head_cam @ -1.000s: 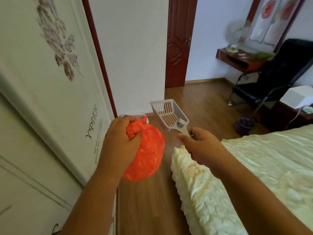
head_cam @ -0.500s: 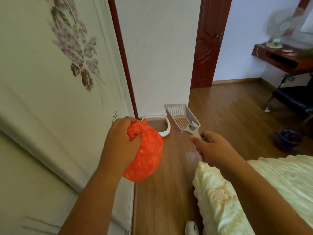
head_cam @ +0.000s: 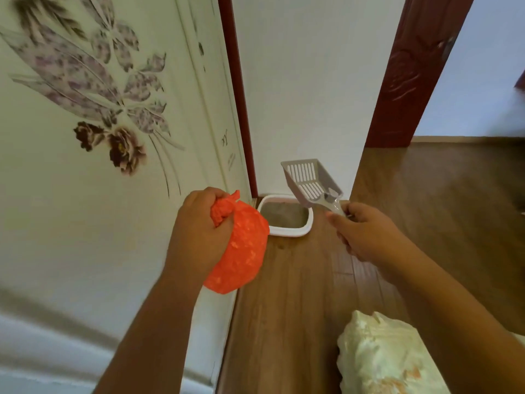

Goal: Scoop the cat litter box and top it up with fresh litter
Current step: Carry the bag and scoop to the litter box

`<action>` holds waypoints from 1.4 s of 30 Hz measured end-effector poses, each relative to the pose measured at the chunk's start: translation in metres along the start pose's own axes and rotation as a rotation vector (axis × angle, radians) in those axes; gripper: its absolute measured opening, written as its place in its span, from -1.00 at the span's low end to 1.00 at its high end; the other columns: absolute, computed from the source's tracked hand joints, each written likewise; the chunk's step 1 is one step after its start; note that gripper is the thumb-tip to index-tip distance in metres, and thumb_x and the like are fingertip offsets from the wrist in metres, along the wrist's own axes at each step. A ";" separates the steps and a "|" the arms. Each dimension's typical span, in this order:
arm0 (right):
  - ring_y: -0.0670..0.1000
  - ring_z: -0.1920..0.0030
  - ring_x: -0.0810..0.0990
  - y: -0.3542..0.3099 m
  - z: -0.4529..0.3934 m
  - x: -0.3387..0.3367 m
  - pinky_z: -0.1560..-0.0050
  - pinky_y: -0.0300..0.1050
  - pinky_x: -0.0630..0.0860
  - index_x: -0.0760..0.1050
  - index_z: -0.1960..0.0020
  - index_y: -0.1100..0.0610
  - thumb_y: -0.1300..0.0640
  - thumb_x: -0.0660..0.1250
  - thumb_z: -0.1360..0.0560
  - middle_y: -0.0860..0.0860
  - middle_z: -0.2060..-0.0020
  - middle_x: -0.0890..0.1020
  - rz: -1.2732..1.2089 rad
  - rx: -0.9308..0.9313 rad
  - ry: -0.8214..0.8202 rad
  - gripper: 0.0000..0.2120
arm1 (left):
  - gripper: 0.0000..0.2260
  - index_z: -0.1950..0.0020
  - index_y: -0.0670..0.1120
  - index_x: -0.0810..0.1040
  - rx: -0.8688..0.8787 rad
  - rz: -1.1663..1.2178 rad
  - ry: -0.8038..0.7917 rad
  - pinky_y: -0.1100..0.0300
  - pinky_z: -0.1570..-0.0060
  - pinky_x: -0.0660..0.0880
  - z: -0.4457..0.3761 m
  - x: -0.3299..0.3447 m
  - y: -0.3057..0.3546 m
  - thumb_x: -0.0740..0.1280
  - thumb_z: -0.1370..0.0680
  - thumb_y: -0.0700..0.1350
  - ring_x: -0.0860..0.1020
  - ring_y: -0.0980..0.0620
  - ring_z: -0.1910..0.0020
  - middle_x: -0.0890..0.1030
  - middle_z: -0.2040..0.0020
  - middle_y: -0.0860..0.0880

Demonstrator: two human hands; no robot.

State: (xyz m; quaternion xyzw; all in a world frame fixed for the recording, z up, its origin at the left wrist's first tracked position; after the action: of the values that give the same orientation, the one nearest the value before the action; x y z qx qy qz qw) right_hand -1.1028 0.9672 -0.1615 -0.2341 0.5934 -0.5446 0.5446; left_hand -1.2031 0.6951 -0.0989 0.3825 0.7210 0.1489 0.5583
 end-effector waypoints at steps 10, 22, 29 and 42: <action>-0.03 0.38 0.50 0.018 -0.125 -0.008 0.38 -0.22 0.45 0.58 -0.06 0.05 -0.06 0.33 -0.61 0.08 0.30 0.61 0.006 0.095 -0.007 -0.81 | -0.82 -0.14 0.04 0.55 0.015 0.034 -0.046 0.16 -0.10 0.44 -0.123 0.083 -0.021 0.39 -0.55 -0.12 0.52 0.08 -0.07 0.53 -0.08 0.07; 0.14 0.20 0.66 0.009 -0.286 -0.001 0.13 0.11 0.67 0.55 -0.03 -0.01 -0.11 0.33 -0.59 0.07 0.22 0.66 0.156 0.153 0.135 -0.82 | -0.82 -0.17 0.07 0.54 0.084 0.079 -0.174 0.15 -0.10 0.44 -0.317 0.182 -0.048 0.38 -0.57 -0.07 0.52 0.05 -0.10 0.48 -0.11 0.12; 0.05 0.29 0.56 0.030 -0.363 -0.006 0.24 -0.03 0.55 0.57 -0.01 0.04 -0.05 0.34 -0.60 0.14 0.20 0.66 0.056 0.206 0.106 -0.84 | -0.82 -0.17 0.08 0.53 0.073 0.039 -0.196 0.20 -0.06 0.39 -0.394 0.228 -0.065 0.39 -0.58 -0.06 0.48 0.10 -0.08 0.48 -0.09 0.12; -0.01 0.35 0.52 0.075 -0.578 -0.025 0.34 -0.13 0.47 0.56 -0.01 -0.01 -0.06 0.31 -0.62 0.06 0.28 0.63 0.024 0.230 -0.055 -0.86 | -0.81 -0.12 0.09 0.52 -0.073 -0.077 -0.194 0.22 -0.08 0.38 -0.504 0.340 -0.119 0.39 -0.54 -0.10 0.50 0.11 -0.08 0.54 -0.07 0.10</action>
State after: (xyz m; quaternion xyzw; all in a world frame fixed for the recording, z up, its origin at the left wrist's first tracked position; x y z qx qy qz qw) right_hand -1.5928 1.2381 -0.3272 -0.1775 0.5146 -0.5959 0.5905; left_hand -1.7410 0.9675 -0.2432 0.3467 0.6717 0.1158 0.6443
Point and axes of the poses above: each hand's wrist, its own z-axis away from the middle knuckle, its own x-axis out of the palm, y = z × x, the point moved 10 cm from there along -z, towards the middle knuckle
